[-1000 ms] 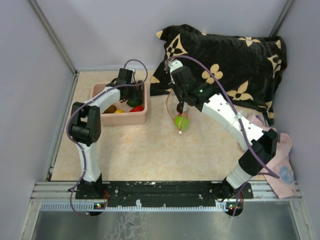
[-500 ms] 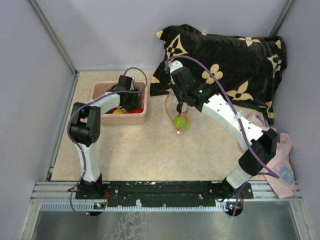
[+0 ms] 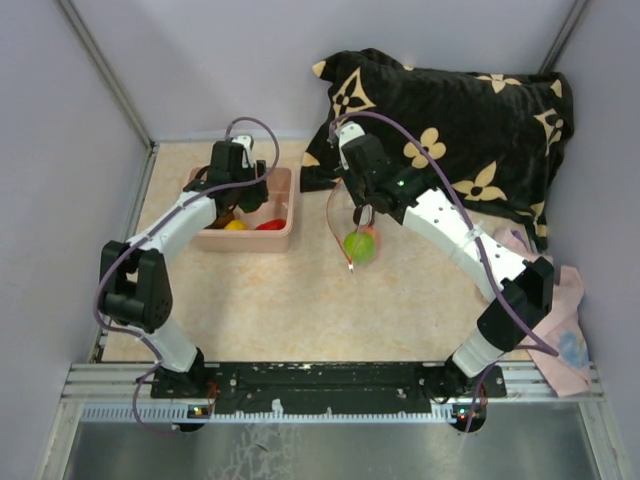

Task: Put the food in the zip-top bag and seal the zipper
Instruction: Pick up the fake fruit from the bin.

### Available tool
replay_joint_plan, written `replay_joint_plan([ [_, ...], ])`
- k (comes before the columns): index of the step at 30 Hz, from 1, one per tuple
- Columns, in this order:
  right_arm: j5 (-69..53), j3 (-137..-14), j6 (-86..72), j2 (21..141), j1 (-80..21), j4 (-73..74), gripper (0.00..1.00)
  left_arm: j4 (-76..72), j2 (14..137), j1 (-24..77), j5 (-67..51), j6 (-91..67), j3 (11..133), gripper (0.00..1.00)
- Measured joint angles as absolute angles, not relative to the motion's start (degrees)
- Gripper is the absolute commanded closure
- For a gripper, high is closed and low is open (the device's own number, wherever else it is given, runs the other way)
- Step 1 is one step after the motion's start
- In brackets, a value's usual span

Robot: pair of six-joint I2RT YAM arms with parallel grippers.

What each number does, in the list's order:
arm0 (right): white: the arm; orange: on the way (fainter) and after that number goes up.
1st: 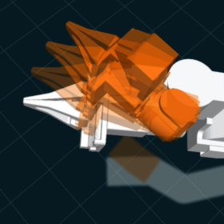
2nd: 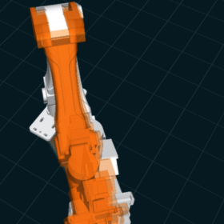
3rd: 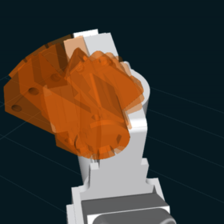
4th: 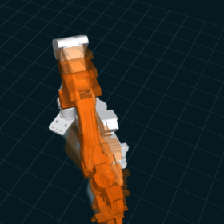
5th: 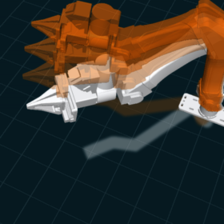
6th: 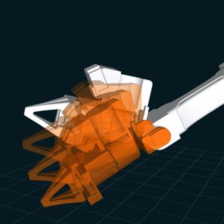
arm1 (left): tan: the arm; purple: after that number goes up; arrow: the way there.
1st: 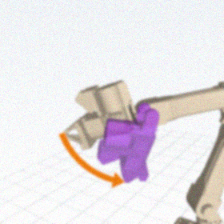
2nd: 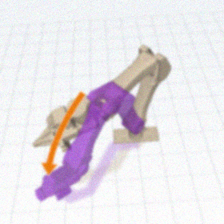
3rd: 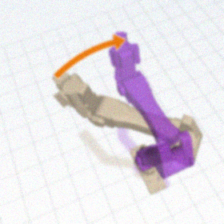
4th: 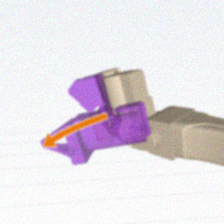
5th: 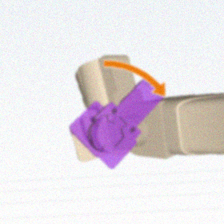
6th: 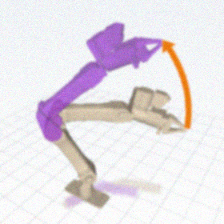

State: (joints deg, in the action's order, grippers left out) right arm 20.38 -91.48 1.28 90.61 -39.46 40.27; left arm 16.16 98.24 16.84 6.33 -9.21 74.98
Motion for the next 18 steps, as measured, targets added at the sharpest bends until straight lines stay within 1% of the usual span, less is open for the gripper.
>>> replay_joint_plan([
  [9, 18.72, -92.38, 1.23, 90.61, -39.44, 41.50, 1.00, 17.82, 88.99, 16.82, 1.34, -9.96, 72.44, 0.60],
  [18, 15.51, -94.61, -0.25, 90.61, -39.46, 43.46, 1.00, 15.97, 73.52, 17.72, -10.61, -16.36, 68.27, 0.61],
])
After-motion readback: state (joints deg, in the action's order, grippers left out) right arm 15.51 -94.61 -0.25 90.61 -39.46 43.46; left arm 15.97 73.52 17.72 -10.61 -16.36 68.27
